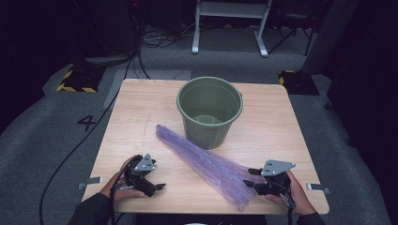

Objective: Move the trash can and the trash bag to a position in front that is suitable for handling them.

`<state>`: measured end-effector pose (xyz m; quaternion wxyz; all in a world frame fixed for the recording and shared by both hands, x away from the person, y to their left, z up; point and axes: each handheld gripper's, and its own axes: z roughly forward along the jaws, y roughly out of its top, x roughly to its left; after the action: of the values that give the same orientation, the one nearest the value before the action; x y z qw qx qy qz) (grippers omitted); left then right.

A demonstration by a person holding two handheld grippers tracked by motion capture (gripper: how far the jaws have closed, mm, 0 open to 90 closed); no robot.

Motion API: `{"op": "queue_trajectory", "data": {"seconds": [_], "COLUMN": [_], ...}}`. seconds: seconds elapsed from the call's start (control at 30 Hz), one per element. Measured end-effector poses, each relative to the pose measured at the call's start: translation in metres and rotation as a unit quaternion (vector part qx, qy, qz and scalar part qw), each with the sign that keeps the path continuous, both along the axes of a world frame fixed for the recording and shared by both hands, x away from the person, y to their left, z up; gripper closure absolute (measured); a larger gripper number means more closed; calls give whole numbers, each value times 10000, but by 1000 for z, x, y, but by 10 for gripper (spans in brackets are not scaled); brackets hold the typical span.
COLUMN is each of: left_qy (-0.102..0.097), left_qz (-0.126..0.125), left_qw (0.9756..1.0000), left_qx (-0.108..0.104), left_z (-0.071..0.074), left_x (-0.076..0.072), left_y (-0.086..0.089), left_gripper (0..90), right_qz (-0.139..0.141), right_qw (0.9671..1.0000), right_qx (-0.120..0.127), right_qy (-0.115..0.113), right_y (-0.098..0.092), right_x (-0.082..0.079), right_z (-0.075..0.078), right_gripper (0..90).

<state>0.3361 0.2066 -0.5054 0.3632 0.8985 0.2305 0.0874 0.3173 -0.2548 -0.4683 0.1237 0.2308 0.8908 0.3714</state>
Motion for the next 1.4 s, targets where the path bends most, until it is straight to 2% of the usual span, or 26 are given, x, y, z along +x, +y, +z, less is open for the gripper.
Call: {"op": "queue_trajectory", "data": {"seconds": [0.13, 0.27, 0.33, 0.4, 0.53, 0.67, 0.83, 0.9, 0.97, 1.07, 1.1, 1.23, 1.3, 1.4], "left_qy": [4, -1, 2, 2, -1, 0, 1, 2, 5, 6, 5, 13, 16, 14], "left_qz": [-3, -5, -3, -4, -4, -9, -10, -10, -4, 0, -3, 1, 3, 2], "left_qw": [10000, 10000, 10000, 10000, 10000, 10000, 10000, 10000, 10000, 10000, 10000, 10000, 10000, 10000], "left_qx": [-4, 0, -1, 0, 1, -9, -7, -7, 3, 1, 0, 3, 5, 3], "left_z": [0, 0, 0, 0, 0, 0, 0, 0, 0, 0, 0, 0, 0, 0], "left_x": [0, 0, 0, 0, 0, 1, 1, 1, 1, 1, 1, 1, 1, 1], "left_y": [0, 0, 0, 0, 0, 0, 0, 0, 0, 0, 0, 0, 0, 0], "left_gripper": [31, 31, 31, 32, 32, 31, 31, 31, 32, 32, 32, 31, 31, 31], "right_qz": [-163, -403, -464, -693, -929, -1059, -1391, -1521, -1745, -1992, -2033, -2112, -2155, -2322], "right_qw": [9998, 9992, 9989, 9975, 9955, 9943, 9901, 9880, 9840, 9792, 9782, 9757, 9738, 9676], "right_qx": [13, 68, 83, 2, 94, 83, 20, 173, 245, 257, 288, 325, 374, 525], "right_qy": [87, -17, -35, -113, -153, -85, -186, -191, -252, -281, -302, -493, -629, -844], "right_y": [-12, -25, -28, -35, -46, -57, -71, -78, -86, -92, -93, -92, -92, -93], "right_x": [7, 12, 13, 18, 25, 31, 38, 39, 42, 45, 45, 40, 37, 33], "right_z": [-13, -14, -15, -18, -20, -24, -23, -22, -20, -17, -16, -4, 3, 14], "right_gripper": [701, 767, 772, 796, 814, 813, 803, 797, 742, 596, 577, 402, 365, 315]}}
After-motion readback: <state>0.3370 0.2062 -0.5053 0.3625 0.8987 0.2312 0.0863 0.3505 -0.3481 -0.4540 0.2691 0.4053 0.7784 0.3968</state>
